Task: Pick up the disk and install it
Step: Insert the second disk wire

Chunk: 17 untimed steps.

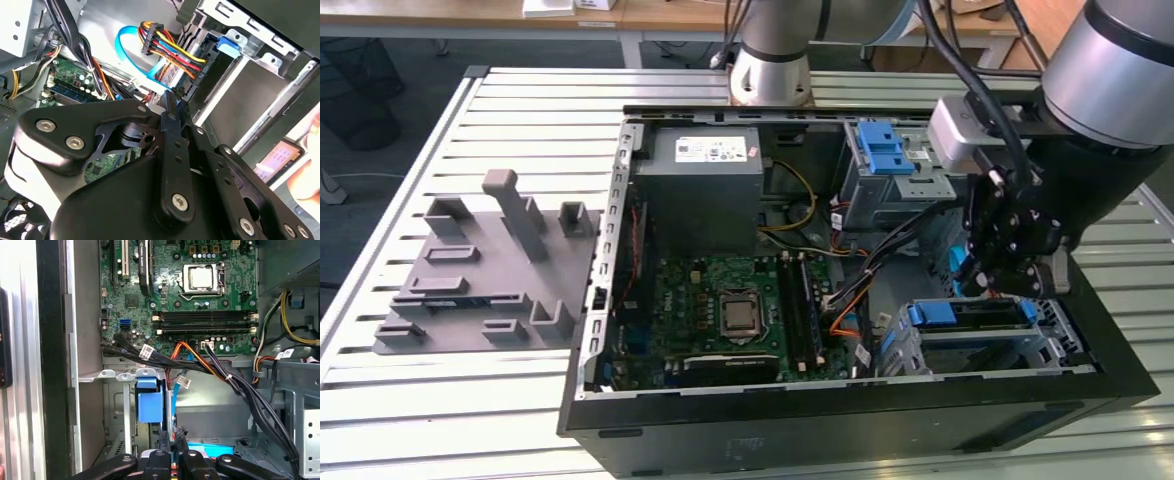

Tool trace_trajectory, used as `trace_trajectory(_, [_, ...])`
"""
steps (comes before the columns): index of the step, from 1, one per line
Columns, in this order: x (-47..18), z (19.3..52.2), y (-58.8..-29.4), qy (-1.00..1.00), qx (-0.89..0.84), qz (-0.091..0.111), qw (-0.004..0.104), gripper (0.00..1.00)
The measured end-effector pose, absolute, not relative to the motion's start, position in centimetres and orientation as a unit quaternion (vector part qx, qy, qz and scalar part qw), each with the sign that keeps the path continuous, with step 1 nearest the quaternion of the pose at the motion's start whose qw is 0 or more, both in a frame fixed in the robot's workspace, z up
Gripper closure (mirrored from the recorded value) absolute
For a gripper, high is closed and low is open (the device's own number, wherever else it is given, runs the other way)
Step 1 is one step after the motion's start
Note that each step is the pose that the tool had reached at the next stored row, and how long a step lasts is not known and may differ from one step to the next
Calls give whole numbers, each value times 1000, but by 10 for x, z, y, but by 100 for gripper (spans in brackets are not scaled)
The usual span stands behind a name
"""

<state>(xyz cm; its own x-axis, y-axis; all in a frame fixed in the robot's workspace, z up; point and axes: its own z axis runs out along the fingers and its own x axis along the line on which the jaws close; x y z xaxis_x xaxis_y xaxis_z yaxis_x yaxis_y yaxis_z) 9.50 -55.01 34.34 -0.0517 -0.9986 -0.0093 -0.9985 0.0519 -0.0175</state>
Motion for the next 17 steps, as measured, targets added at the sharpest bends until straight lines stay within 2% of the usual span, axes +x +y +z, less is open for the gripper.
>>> trace_trajectory(17, [98, 340, -558, 726, -688, -3, 10, 84])
